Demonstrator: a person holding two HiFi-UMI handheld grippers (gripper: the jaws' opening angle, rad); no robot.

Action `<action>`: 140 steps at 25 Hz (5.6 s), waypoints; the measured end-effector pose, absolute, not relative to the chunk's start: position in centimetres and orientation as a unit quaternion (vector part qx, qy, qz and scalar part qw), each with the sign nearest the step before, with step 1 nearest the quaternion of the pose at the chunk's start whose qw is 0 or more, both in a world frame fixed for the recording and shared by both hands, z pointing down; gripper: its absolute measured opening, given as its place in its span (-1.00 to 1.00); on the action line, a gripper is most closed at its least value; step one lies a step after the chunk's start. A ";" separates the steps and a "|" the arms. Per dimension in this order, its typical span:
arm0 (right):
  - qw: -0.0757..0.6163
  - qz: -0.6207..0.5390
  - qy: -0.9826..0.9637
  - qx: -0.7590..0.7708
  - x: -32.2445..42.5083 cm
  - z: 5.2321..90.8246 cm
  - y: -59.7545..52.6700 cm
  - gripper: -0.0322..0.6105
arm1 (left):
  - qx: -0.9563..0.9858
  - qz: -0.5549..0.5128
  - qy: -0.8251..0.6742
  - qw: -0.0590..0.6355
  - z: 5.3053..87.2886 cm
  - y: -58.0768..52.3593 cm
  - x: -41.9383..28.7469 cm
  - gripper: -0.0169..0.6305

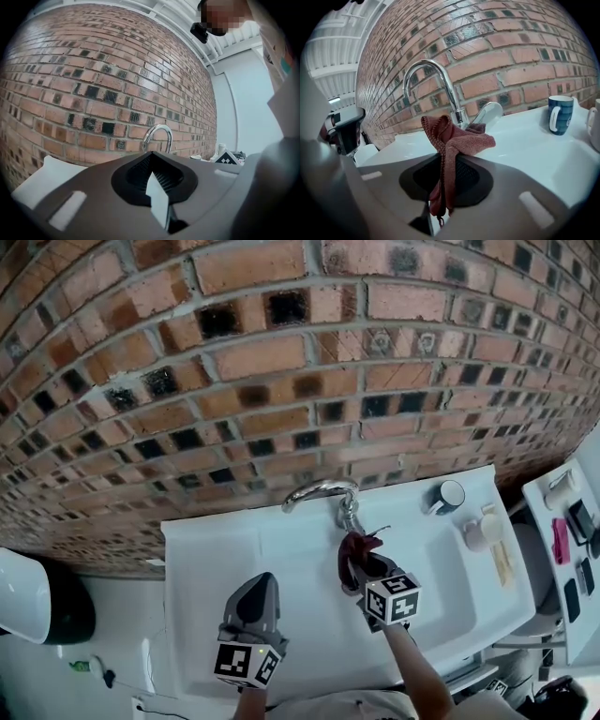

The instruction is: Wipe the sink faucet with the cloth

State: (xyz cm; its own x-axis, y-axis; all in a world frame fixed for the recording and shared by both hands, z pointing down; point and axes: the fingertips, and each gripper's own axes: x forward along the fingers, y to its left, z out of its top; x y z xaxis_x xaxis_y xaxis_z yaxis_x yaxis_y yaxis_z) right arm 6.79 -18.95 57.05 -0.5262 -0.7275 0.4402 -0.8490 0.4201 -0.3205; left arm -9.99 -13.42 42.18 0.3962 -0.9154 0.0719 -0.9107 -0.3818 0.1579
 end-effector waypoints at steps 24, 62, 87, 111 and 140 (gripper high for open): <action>0.106 0.293 -0.844 0.436 2.2 54.9 -18.6 -0.74 | 0.835 -0.026 -0.543 0.083 41.6 -12.9 -9.8 -0.94; 0.083 0.106 -0.903 0.408 -4.4 40.9 -21.9 -0.74 | 0.823 -0.045 -0.560 0.083 41.0 -12.7 -11.8 -0.93; 0.032 0.076 -0.904 0.419 -3.5 35.7 -22.1 -0.74 | 0.818 -0.051 -0.567 0.087 40.8 -12.6 -12.4 -0.93; 0.169 0.123 -0.790 0.576 8.7 48.2 -24.5 -0.74 | 0.823 -0.045 -0.559 0.095 41.6 -13.2 -11.6 -0.93; 0.211 0.212 -0.835 0.461 0.4 56.4 -20.3 -0.75 | 0.809 -0.054 -0.577 0.095 41.5 -13.2 -13.5 -0.93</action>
